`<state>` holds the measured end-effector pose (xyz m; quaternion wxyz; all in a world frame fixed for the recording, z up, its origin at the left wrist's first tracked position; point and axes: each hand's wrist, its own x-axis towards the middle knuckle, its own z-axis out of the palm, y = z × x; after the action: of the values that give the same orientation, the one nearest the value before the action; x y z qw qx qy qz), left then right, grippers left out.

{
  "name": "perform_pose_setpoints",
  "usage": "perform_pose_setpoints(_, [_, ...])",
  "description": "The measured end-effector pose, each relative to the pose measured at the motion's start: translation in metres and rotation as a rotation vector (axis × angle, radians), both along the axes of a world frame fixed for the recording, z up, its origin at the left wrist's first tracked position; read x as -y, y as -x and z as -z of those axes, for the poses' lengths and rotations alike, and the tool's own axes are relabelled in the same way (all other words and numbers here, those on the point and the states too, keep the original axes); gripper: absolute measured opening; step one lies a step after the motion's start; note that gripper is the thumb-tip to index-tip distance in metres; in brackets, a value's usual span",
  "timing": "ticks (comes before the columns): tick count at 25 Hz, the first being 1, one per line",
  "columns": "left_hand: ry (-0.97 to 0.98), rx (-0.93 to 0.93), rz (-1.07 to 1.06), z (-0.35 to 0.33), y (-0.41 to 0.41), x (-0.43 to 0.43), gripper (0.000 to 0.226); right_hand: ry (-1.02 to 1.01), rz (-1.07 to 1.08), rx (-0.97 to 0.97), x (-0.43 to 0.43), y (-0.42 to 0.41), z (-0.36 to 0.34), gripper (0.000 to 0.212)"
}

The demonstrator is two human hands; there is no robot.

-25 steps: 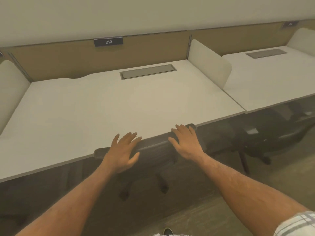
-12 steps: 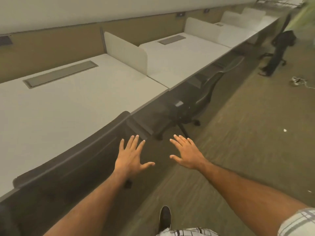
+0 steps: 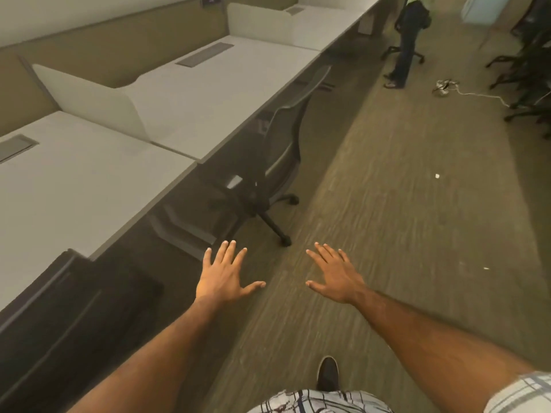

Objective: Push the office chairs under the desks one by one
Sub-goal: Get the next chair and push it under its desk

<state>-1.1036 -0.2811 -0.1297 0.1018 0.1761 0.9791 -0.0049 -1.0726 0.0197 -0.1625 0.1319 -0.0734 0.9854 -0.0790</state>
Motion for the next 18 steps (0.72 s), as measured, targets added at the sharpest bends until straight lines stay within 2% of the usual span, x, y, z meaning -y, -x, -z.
perform_pose_setpoints(5, [-0.013, 0.021, 0.007, 0.000, 0.064, -0.115, 0.122, -0.014, -0.054, 0.020, -0.119, 0.060, -0.014, 0.086])
perform_pose_setpoints(9, [-0.115, 0.014, -0.024, -0.011, 0.124, -0.194, 0.110, -0.024, -0.071, 0.012, -0.194, 0.113, -0.029, 0.088])
perform_pose_setpoints(18, [-0.195, -0.016, -0.024, -0.023, 0.273, -0.281, 0.100, -0.076, -0.074, -0.064, -0.264, 0.266, -0.047, 0.086])
